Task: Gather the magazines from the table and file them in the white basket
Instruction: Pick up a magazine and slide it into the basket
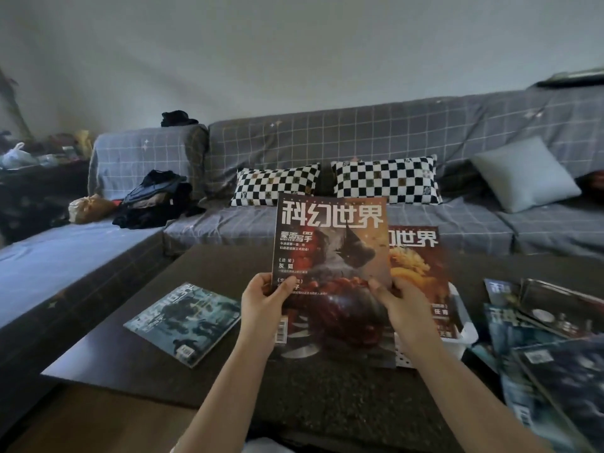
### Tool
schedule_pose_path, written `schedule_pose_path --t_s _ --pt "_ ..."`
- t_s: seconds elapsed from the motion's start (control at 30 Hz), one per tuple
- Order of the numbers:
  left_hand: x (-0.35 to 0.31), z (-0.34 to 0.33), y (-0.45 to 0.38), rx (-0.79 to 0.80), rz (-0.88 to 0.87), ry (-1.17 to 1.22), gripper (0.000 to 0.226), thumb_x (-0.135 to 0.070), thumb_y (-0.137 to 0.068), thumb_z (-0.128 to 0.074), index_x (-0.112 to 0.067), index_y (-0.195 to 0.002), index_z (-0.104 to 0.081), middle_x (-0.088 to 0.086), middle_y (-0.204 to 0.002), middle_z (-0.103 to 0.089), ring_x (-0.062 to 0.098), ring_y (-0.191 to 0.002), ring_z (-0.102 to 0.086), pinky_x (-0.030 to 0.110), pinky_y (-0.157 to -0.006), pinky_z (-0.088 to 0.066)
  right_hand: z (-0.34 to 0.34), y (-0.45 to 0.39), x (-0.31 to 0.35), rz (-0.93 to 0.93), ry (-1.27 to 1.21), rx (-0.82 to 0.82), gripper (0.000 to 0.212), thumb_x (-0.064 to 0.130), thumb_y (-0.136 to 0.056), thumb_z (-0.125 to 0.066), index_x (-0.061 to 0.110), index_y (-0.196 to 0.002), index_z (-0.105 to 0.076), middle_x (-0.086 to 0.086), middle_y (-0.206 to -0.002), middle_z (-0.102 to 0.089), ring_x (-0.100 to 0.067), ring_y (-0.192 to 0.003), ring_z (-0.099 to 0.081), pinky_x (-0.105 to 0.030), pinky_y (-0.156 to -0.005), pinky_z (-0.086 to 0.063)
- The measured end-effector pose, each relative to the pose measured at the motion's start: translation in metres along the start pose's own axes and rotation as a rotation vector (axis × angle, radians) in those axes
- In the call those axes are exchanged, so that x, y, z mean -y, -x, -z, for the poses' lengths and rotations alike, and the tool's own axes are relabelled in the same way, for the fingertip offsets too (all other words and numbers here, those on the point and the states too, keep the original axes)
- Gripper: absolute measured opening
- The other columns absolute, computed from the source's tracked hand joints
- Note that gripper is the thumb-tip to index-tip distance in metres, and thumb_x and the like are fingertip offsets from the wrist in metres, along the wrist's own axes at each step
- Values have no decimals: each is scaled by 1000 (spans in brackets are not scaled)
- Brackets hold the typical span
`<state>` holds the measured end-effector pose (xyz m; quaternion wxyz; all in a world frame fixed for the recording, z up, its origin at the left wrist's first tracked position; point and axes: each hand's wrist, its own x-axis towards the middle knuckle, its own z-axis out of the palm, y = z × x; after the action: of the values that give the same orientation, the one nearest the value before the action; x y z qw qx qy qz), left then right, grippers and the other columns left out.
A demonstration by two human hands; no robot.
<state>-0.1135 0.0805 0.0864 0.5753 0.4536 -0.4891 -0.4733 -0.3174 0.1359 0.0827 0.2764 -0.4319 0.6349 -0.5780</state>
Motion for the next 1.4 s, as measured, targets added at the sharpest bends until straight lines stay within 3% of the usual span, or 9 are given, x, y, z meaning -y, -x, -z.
schedule_pose_path --t_s 0.23,0.53,0.6,0.7,0.83,0.97,1.1,1.2,1.4 --pt "16 -89 -7 131 107 -18 19 -23 -82 -74 -17 -94 -61 2 -83 -74 19 -71 -73 41 -66 -60 68 -25 -19 -23 25 -190 8 30 -90 -59 26 -96 -59 15 -83 -61 2 -77 -53 -16 -59 -36" --pt "42 -150 -37 159 101 -36 15 -21 -86 -69 -20 -97 -58 0 -90 -73 13 -74 -72 31 -62 -57 93 -76 -44 -67 -31 -265 4 28 -90 -59 26 -93 -61 10 -82 -63 -8 -80 -58 -29 -67 -48" --pt "47 -155 -44 153 87 -84 15 -22 -87 -68 -21 -97 -58 -2 -90 -72 11 -75 -71 27 -61 -54 89 -84 -52 -90 -35 -259 5 29 -90 -57 27 -94 -59 10 -83 -62 -7 -79 -56 -34 -70 -49" --pt "55 -156 -50 124 33 -185 13 -23 -87 -67 -24 -97 -59 -5 -89 -71 10 -78 -68 23 -63 -49 84 -91 -61 -58 13 -255 6 28 -91 -56 27 -97 -57 13 -83 -60 -1 -77 -53 -22 -63 -41" --pt "67 -152 -50 106 -51 -356 15 -24 -86 -68 -23 -100 -61 -5 -92 -67 8 -80 -64 22 -64 -48 78 -92 -72 -42 114 -255 6 26 -91 -57 26 -96 -61 11 -83 -63 -10 -83 -59 -22 -64 -41" --pt "78 -144 -45 132 -61 -479 40 -27 -85 -70 -23 -122 -54 -2 -108 -62 11 -91 -61 33 -79 -54 76 -83 -84 3 270 -269 34 22 -90 -60 22 -124 -59 5 -95 -61 -5 -80 -51 -10 -61 -33" --pt "80 -139 -43 125 -96 -544 56 -28 -84 -72 -26 -133 -45 -5 -116 -47 7 -92 -55 19 -68 -47 75 -81 -84 -28 345 -276 54 20 -88 -63 22 -138 -45 -1 -108 -52 -6 -82 -47 -12 -65 -34" --pt "82 -138 -43 121 -71 -586 55 -30 -84 -71 -25 -134 -48 -1 -121 -39 16 -106 -52 34 -86 -54 72 -81 -84 -27 368 -311 50 17 -86 -65 17 -134 -50 2 -103 -43 -4 -76 -48 -14 -70 -37" --pt "83 -136 -41 142 -130 -631 41 -32 -85 -69 -24 -124 -58 -4 -114 -45 17 -110 -51 40 -92 -52 71 -81 -87 -23 394 -317 41 22 -86 -64 12 -126 -56 -5 -119 -60 -18 -106 -56 -21 -80 -38"
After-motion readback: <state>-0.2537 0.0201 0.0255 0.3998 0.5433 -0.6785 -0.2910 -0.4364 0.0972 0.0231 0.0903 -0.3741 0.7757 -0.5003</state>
